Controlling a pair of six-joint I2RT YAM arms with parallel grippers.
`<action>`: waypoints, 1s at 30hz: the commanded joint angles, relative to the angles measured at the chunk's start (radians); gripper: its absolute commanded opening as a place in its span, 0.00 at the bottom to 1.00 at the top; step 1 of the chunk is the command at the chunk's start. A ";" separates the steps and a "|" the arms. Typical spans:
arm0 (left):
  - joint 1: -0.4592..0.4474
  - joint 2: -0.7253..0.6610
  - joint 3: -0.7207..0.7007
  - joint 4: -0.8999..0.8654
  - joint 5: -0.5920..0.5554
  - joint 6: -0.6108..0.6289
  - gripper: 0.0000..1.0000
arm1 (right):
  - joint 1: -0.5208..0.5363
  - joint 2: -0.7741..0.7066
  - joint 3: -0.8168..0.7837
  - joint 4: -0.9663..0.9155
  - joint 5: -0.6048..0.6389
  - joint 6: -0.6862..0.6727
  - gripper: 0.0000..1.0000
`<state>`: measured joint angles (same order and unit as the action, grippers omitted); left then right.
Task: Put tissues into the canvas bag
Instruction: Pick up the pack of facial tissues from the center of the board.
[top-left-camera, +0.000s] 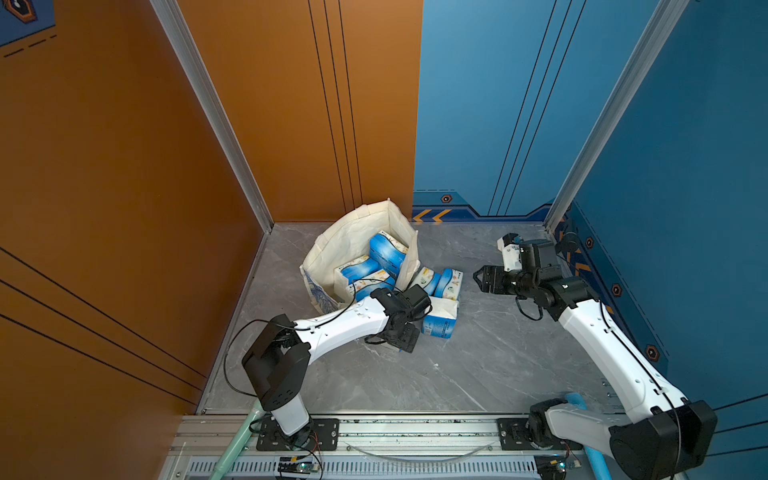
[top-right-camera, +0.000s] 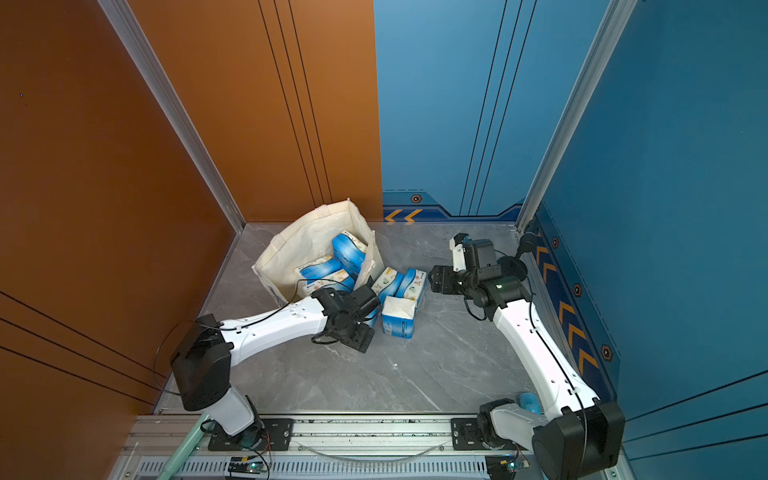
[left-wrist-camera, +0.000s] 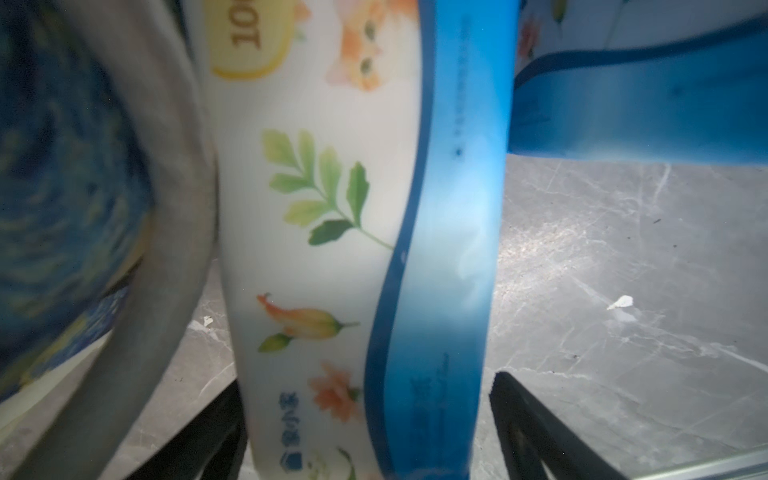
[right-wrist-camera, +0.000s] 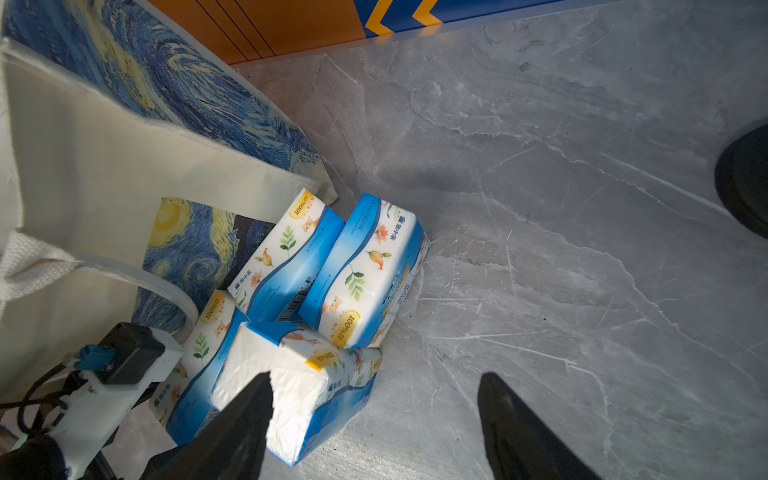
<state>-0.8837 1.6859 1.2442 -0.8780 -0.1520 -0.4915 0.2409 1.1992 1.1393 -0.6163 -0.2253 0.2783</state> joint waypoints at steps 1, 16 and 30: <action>-0.004 0.023 0.013 0.003 -0.007 0.017 0.90 | -0.009 -0.014 -0.012 0.013 -0.018 0.000 0.80; -0.034 0.083 0.054 0.013 -0.021 0.034 0.56 | -0.014 -0.016 -0.018 0.017 -0.031 -0.001 0.79; -0.123 -0.093 0.001 -0.071 0.069 -0.014 0.36 | -0.015 -0.042 -0.017 0.007 -0.031 0.011 0.80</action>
<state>-0.9886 1.6714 1.2613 -0.8932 -0.1184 -0.4789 0.2287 1.1790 1.1309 -0.6090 -0.2405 0.2787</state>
